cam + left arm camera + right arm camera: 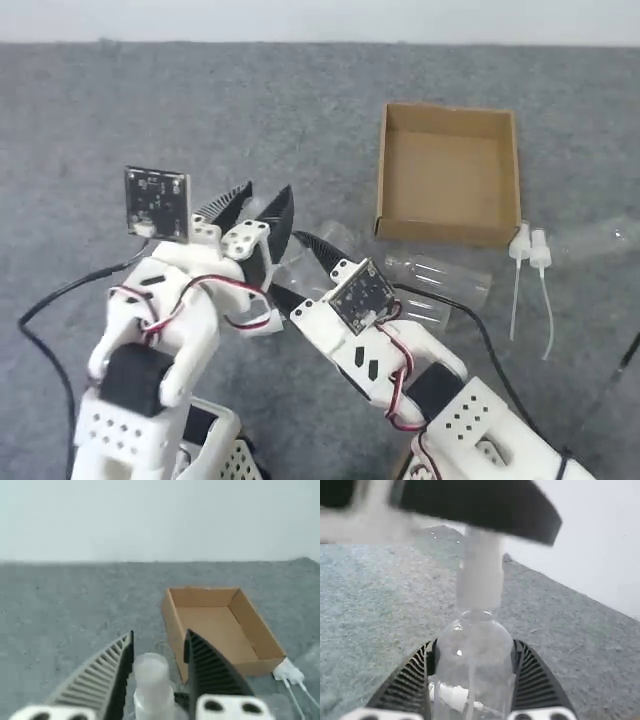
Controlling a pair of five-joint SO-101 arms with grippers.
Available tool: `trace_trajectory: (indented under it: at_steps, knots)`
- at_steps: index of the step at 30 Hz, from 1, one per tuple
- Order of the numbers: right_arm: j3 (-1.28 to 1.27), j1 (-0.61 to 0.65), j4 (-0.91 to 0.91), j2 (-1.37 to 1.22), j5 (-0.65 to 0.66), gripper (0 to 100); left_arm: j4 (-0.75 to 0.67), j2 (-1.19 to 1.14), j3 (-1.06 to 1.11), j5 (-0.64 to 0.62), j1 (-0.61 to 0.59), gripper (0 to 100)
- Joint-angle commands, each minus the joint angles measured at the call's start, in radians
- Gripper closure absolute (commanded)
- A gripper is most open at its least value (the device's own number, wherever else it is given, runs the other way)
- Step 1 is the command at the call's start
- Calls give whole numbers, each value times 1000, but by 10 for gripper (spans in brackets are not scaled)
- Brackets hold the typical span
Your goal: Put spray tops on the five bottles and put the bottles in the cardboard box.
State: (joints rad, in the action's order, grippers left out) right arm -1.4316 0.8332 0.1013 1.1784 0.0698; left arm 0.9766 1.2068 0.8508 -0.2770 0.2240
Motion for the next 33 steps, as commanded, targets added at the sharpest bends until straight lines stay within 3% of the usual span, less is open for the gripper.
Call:
trace_trajectory:
  at_steps: [1,8,24,33]
  knots:
    - [15,-1,8,36,-5,993,43,-15,-147,54,-9,848]
    - [14,-1,10,33,-5,993,-23,-114,-157,75,-117,852]
    - [46,-4,88,41,-8,993,-43,-186,-81,110,-126,852]
    - [126,-165,147,30,-11,993,92,-186,-306,138,-295,848]
